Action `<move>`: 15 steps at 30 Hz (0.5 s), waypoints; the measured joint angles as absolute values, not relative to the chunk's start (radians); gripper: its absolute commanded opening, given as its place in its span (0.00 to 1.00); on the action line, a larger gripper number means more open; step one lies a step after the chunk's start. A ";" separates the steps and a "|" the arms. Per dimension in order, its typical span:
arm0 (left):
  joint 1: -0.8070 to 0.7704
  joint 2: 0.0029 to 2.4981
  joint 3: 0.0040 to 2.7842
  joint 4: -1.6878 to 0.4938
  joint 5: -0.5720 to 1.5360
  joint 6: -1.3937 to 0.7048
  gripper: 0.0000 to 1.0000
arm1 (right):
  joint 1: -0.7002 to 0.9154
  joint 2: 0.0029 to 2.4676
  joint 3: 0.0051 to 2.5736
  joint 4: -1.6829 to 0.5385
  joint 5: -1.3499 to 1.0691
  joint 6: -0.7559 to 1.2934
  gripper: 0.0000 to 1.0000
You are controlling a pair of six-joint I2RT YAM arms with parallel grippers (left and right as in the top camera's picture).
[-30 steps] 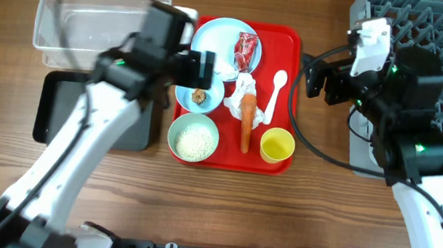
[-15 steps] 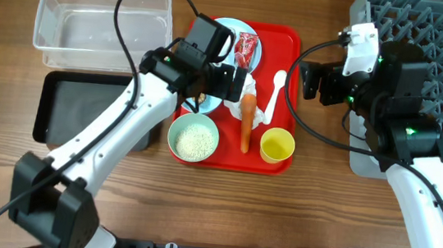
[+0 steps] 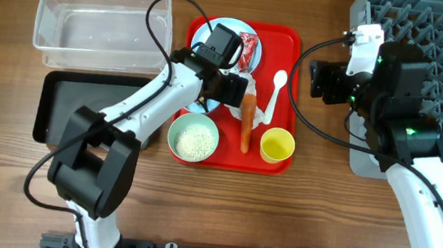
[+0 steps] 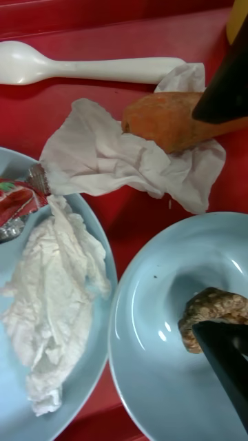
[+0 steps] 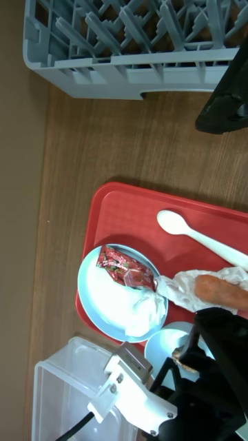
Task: Sort waste into correct bins and load items into the dishwasher rack
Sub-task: 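Reach the left gripper to the bowl with the brown lump and grasp its rim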
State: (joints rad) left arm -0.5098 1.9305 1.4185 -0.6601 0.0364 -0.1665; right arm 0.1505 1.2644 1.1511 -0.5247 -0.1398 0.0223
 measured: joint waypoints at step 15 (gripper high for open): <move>-0.523 2.025 1.419 -0.620 0.044 -0.143 0.38 | 0.150 1.264 1.151 -0.525 -0.132 0.025 0.84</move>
State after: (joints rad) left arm -0.5228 2.0254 1.4189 -0.6205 0.0437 -0.1432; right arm 0.1505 1.2644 1.1511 -0.5247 -0.1322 0.0254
